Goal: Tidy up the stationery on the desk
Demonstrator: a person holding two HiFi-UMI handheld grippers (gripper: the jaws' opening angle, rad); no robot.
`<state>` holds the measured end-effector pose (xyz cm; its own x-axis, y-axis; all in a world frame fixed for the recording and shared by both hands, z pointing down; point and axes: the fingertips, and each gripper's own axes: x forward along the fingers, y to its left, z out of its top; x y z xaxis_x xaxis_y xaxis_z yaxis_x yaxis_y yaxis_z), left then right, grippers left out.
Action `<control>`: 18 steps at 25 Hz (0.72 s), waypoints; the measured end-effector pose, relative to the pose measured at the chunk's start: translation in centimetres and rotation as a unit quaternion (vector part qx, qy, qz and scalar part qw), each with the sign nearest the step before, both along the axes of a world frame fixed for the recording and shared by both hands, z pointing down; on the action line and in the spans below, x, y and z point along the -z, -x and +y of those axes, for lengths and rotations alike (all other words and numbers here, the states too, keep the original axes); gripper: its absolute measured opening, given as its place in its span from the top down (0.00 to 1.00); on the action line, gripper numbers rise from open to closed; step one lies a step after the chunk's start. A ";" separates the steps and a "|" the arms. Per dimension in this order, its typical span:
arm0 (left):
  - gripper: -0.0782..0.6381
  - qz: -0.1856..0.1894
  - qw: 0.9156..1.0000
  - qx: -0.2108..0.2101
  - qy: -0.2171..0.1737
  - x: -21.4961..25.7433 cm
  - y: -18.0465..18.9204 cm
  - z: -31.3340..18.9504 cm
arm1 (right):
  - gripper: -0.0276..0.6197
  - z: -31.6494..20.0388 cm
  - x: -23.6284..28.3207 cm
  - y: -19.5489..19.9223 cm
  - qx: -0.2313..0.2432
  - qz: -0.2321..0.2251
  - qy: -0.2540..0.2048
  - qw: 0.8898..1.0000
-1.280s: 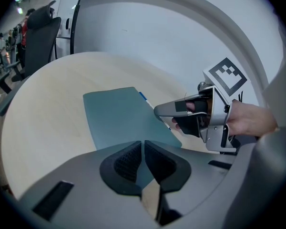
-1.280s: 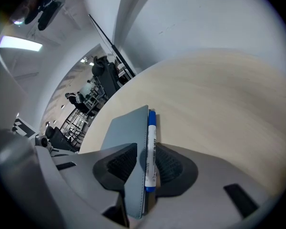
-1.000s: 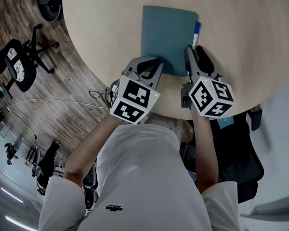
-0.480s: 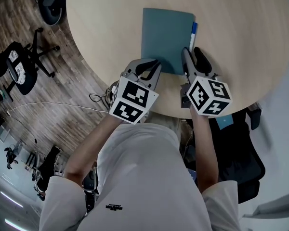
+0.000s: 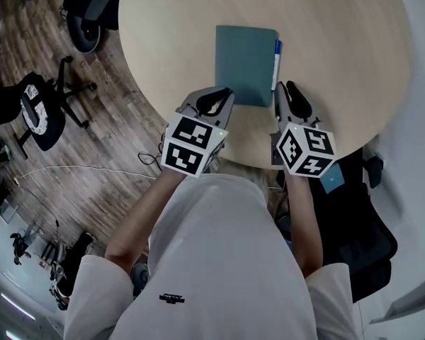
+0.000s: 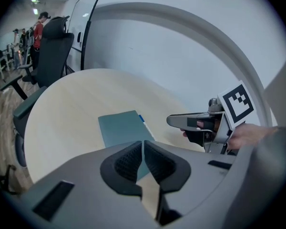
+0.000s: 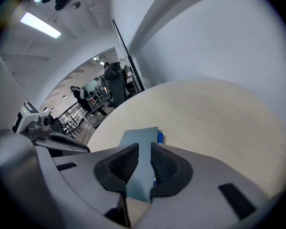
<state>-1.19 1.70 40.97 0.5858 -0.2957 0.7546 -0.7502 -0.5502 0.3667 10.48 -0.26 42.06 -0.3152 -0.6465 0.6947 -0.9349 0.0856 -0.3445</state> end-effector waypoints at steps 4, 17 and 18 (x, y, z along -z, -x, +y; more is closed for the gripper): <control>0.85 0.006 1.000 -0.002 -0.024 3.6 0.6 0.4 | 0.83 1.2 3.4 0.5 -0.002 -0.005 -0.014 1.000; 0.85 0.070 0.992 -0.046 -0.091 19.5 0.2 3.7 | 0.85 5.4 21.3 3.1 0.043 -0.044 -0.098 0.993; 0.85 0.071 0.992 -0.047 -0.089 20.4 0.5 4.0 | 0.85 5.7 22.3 3.5 0.044 -0.051 -0.103 0.992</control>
<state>-1.74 5.75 20.58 0.7139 -0.3560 0.6030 -0.6403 -0.6805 0.3563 6.96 5.40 19.76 -0.4385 -0.7380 0.5129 -0.8819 0.2434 -0.4037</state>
